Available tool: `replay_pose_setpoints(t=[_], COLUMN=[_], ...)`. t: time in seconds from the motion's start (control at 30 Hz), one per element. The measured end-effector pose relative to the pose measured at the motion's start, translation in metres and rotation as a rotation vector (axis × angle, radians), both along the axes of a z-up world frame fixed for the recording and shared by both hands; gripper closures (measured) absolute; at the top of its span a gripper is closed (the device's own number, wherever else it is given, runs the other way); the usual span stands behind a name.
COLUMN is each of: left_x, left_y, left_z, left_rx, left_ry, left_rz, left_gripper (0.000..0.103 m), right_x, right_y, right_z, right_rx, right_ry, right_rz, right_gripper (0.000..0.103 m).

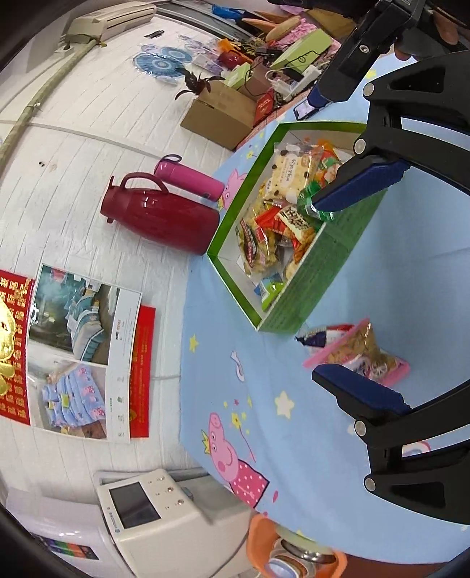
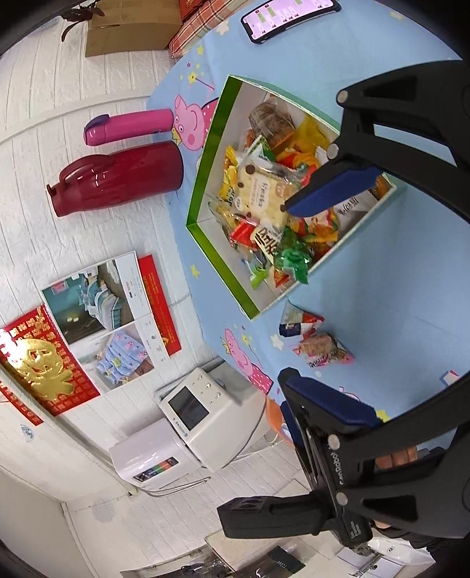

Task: Organize snacks
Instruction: 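Grasp the pink peanut bag with the left gripper, then the right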

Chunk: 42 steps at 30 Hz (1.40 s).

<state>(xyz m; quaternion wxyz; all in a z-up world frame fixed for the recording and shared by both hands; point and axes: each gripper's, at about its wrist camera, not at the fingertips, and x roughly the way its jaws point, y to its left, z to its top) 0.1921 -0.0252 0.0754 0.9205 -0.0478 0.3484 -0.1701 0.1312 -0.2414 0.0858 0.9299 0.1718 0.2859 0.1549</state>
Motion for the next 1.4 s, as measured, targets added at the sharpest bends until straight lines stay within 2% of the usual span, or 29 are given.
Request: replay_pose_setpoints(t=[0.4,0.53,0.7,0.83,0.97,1.13,1.2,1.4], left_x=[0.006,0.016,0.029,0.035,0.037,0.031,0.03,0.022], left_y=[0.081,0.102,0.119,0.115,0.114,0.121,0.12,0.105], left_z=[-0.034,-0.05,-0.068,-0.079,-0.088,-0.094,-0.096,-0.106], left_rx=[0.037,0.026,-0.089,-0.113,-0.138,-0.176,-0.172,-0.175], left_ry=[0.079,0.128,0.202,0.21,0.228,0.248,0.255,0.285], left_rz=[0.153,0.179,0.119,0.04,-0.014,-0.034,-0.04,-0.094], left_gripper=[0.015,0.015,0.015,0.019,0.026,0.026,0.026,0.026], right_x=[0.008,0.015,0.03,0.047,0.07,0.099,0.107,0.076], right_y=[0.058,0.073,0.092,0.108,0.119,0.136,0.141,0.115], right_z=[-0.038,-0.051,-0.069,-0.077,-0.078,-0.089,-0.101,-0.107], right_rx=[-0.039,-0.057,-0.08,-0.116,-0.133,-0.194,-0.204,-0.089], right_ry=[0.118,0.158,0.202,0.205,0.2,0.191,0.235,0.269], right_rz=[0.128,0.162,0.213,0.238,0.264,0.272,0.29,0.284], right_gripper=[0.013,0.013,0.013,0.014,0.025,0.037,0.075,0.078])
